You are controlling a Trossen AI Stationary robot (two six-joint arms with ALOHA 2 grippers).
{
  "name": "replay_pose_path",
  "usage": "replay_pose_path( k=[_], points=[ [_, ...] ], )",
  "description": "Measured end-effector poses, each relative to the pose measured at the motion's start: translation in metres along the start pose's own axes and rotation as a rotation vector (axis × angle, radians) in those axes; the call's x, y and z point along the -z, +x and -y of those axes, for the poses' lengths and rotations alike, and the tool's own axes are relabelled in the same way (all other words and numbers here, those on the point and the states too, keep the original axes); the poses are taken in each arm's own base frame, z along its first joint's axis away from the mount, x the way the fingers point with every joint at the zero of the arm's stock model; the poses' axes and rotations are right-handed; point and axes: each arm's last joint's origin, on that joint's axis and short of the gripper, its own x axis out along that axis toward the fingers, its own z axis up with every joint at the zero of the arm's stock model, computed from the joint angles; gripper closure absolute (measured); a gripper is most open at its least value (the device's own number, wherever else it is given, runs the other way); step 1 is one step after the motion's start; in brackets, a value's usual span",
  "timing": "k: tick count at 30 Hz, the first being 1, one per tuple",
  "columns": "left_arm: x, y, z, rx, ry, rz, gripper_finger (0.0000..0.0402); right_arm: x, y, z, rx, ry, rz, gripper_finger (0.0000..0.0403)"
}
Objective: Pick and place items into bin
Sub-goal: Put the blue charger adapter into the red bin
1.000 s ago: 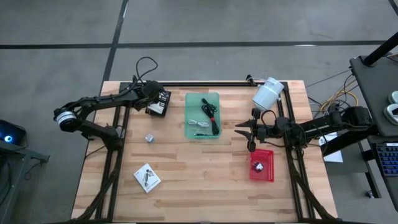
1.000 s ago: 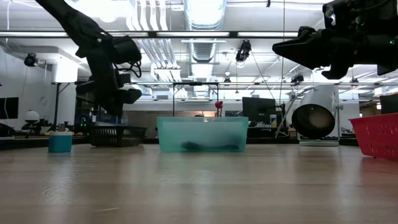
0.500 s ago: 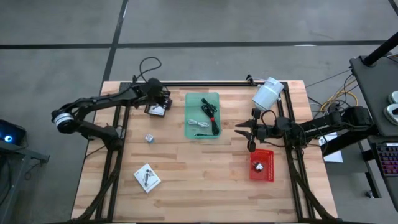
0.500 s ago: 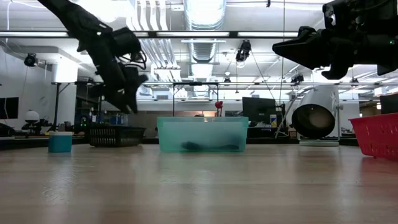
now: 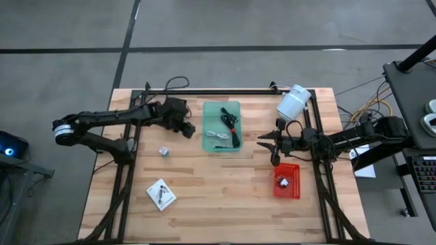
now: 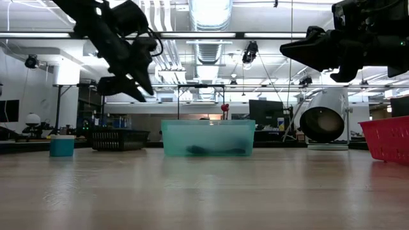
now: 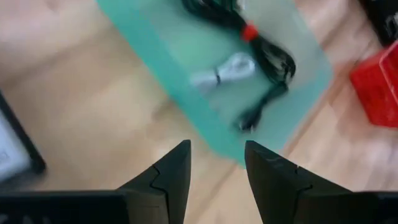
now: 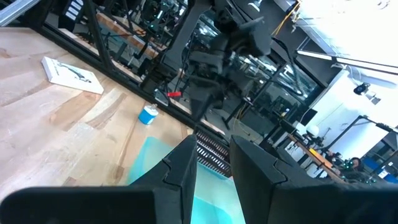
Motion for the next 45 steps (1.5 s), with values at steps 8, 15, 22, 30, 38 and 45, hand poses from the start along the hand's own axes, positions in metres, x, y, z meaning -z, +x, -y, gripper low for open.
replay_pose_path(
  k=[8, 15, 22, 30, 38, 45],
  points=[
    [0.034, -0.010, 0.006, -0.107, -0.114, -0.206, 0.0267, 0.000, 0.000, 0.000, 0.000, 0.002, 0.000, 0.0319],
    [0.056, -0.020, -0.009, -0.358, -0.246, -0.381, 0.0267, 0.000, 0.000, 0.000, 0.000, 0.001, 0.000, 0.0319],
    [0.062, -0.026, -0.018, -0.420, -0.042, -0.488, 0.0267, 0.000, 0.000, 0.000, 0.002, -0.005, 0.003, 0.0319],
    [0.064, -0.025, -0.020, -0.397, 0.103, -0.535, 0.0267, 0.000, 0.000, 0.000, 0.002, -0.008, 0.004, 0.0319],
    [0.067, -0.017, -0.023, -0.443, 0.063, -0.572, 0.0212, 0.000, 0.000, 0.000, 0.002, -0.009, 0.004, 0.0319],
    [0.068, -0.005, -0.024, -0.489, 0.012, -0.602, 0.0139, 0.000, 0.000, 0.000, 0.002, -0.009, 0.002, 0.0319]
  ],
)
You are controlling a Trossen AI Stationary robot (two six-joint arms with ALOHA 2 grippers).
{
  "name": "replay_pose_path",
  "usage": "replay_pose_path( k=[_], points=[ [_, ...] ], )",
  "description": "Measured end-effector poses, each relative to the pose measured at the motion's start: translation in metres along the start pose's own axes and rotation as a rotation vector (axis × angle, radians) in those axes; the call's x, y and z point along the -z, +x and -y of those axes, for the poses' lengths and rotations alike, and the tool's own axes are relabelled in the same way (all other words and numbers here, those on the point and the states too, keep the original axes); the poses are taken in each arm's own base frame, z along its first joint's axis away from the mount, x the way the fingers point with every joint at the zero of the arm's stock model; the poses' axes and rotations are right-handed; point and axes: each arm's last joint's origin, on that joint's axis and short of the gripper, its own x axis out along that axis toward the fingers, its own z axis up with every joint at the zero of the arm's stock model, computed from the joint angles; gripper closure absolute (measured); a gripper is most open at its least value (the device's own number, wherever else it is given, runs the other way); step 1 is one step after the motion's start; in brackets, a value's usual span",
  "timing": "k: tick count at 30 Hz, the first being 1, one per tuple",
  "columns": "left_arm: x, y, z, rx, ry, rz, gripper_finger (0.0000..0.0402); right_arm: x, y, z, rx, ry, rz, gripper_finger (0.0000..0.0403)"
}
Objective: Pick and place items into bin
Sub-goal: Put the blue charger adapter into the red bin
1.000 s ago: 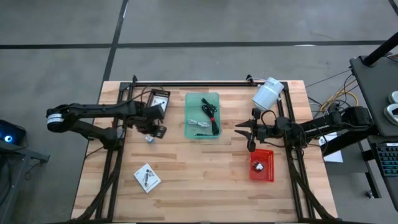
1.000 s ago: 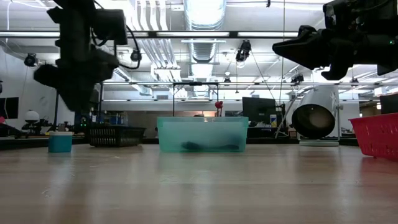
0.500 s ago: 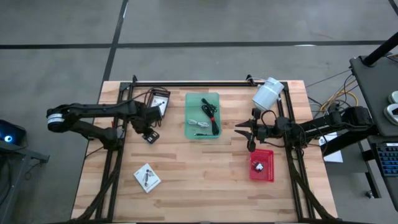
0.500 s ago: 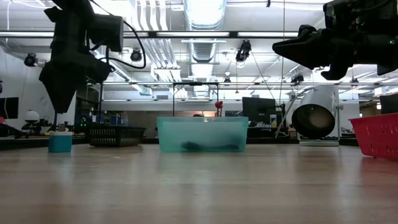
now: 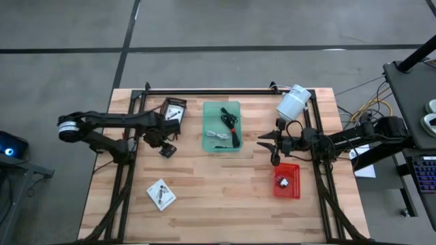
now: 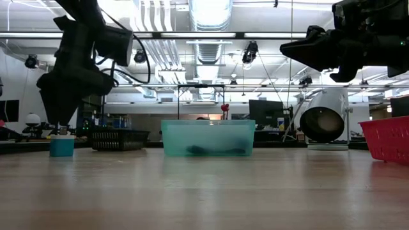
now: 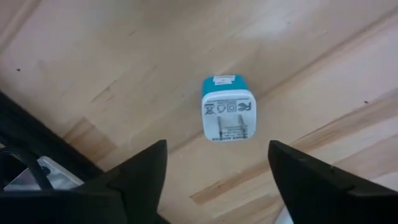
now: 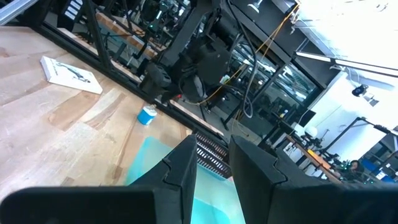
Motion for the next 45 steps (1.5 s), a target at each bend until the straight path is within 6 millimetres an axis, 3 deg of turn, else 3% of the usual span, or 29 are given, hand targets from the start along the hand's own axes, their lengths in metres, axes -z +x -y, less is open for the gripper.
replay_pose_path(
  k=[5, 23, 45],
  points=[
    [-0.005, 0.008, 0.002, -0.036, -0.004, -0.027, 0.0121, 0.000, 0.000, 0.000, 0.000, 0.000, 0.001, 0.0319],
    [-0.022, 0.047, 0.013, -0.157, -0.006, -0.173, 0.0120, 0.000, 0.000, 0.000, -0.002, 0.001, -0.002, 0.0319],
    [-0.030, 0.049, 0.017, -0.158, 0.080, -0.090, 0.0120, 0.000, 0.000, 0.000, -0.002, 0.003, -0.002, 0.0319]
  ],
)
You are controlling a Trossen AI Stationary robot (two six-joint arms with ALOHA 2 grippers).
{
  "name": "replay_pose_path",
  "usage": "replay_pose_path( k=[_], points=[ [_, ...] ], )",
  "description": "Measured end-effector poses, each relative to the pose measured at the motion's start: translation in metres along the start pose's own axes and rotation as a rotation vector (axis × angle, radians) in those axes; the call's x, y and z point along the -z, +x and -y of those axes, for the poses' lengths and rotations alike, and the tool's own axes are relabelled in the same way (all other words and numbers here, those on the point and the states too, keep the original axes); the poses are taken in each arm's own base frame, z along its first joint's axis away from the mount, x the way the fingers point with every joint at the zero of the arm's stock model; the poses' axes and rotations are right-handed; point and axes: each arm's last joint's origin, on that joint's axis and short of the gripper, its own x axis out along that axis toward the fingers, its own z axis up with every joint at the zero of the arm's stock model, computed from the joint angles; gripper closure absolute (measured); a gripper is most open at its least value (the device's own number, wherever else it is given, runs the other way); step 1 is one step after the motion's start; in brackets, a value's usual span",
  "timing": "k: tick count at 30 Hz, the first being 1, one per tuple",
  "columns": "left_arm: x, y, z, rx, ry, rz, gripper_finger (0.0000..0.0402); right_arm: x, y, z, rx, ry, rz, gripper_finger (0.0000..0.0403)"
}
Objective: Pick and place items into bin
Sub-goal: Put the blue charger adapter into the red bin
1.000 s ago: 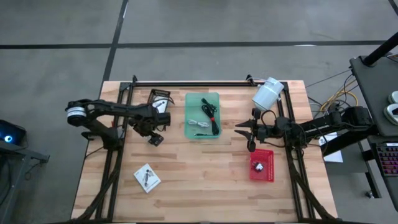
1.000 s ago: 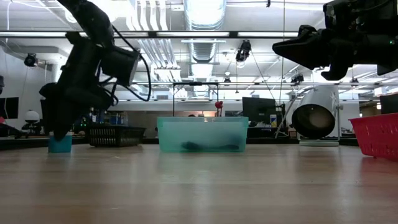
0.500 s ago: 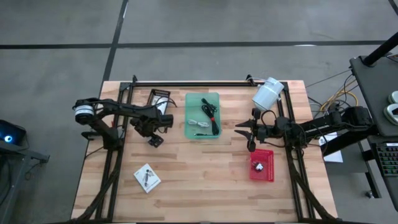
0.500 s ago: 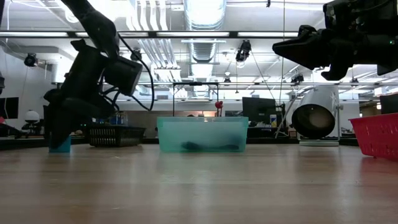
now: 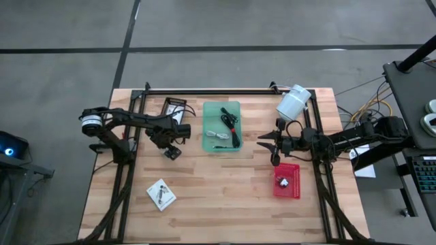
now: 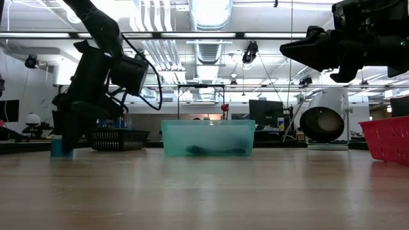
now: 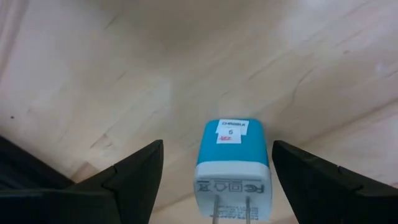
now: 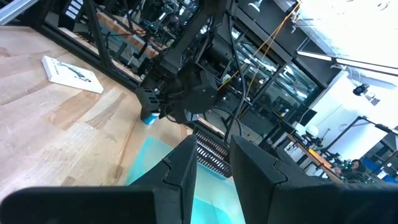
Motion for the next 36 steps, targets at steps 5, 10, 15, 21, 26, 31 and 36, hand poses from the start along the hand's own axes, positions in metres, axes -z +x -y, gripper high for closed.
replay_pose_path(
  k=[5, 10, 15, 21, 26, 31, 36],
  points=[
    [0.0001, 0.0000, 0.0001, 0.004, 0.014, -0.003, 0.0121, 0.0000, 0.0000, 0.0000, 0.000, -0.001, 0.000, 0.0319],
    [0.0001, 0.0000, 0.0002, 0.006, 0.026, -0.003, 0.0121, 0.0000, 0.0000, 0.0000, 0.000, -0.001, 0.000, 0.0319],
    [0.0006, 0.0008, 0.0004, 0.017, 0.020, -0.014, 0.0121, 0.0000, 0.0000, 0.0000, 0.000, 0.000, 0.000, 0.0319],
    [0.0031, 0.0040, 0.0000, 0.041, 0.020, -0.047, 0.0151, 0.0000, 0.0000, 0.0000, 0.000, -0.001, 0.000, 0.0319],
    [0.0043, 0.0058, -0.0004, 0.045, 0.024, -0.057, 0.0200, 0.0000, 0.0000, 0.0000, 0.000, -0.001, 0.000, 0.0319],
    [0.0053, 0.0071, -0.0006, 0.053, 0.029, -0.070, 0.0261, 0.0000, 0.0000, 0.0000, 0.000, -0.001, 0.000, 0.0319],
    [0.0055, 0.0071, -0.0005, 0.059, 0.072, -0.073, 0.0272, 0.0000, 0.0000, 0.0000, 0.000, 0.000, 0.000, 0.0319]
  ],
)
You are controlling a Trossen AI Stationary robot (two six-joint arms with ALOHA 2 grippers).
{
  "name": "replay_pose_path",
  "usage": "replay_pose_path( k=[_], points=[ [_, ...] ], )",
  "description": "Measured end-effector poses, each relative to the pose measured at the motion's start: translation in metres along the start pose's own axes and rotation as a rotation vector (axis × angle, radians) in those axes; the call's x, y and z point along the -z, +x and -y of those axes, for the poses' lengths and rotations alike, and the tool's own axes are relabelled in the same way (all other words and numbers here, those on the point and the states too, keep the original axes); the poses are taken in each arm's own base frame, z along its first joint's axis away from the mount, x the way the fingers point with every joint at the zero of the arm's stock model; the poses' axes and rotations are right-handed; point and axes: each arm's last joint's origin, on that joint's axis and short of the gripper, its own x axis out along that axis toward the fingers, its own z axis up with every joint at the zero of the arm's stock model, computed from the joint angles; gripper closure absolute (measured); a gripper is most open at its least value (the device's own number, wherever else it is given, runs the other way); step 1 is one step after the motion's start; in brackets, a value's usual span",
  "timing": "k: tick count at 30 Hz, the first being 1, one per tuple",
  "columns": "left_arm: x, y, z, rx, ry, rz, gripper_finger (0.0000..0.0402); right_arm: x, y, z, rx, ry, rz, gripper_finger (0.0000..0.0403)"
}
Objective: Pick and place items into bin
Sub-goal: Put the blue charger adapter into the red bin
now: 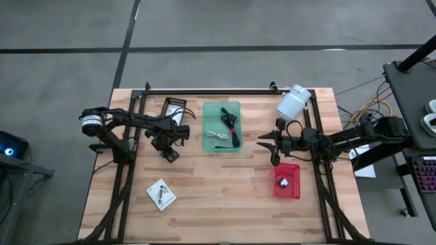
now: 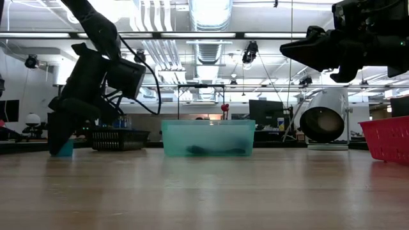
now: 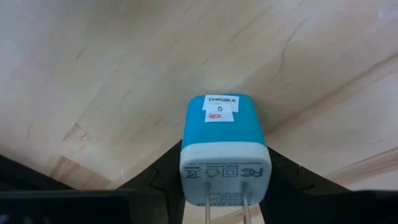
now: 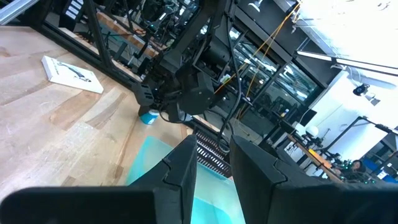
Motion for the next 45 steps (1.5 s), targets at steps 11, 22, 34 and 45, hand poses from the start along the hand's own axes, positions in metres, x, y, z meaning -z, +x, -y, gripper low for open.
replay_pose_path(
  k=[11, 22, 34, 45],
  points=[
    [-0.006, -0.001, 0.004, 0.060, 0.134, 0.058, 0.0272, 0.000, 0.000, 0.000, 0.000, -0.001, 0.000, 0.0319],
    [-0.019, -0.013, 0.014, 0.160, 0.250, 0.212, 0.0272, 0.000, 0.000, 0.000, 0.000, 0.001, 0.001, 0.0319],
    [-0.034, -0.024, 0.028, 0.344, 0.379, 0.412, 0.0272, 0.000, 0.000, 0.000, 0.000, 0.005, 0.002, 0.0319],
    [-0.042, -0.034, 0.041, 0.522, 0.481, 0.533, 0.0272, -0.001, 0.000, 0.000, -0.019, 0.002, 0.022, 0.0318]
  ],
)
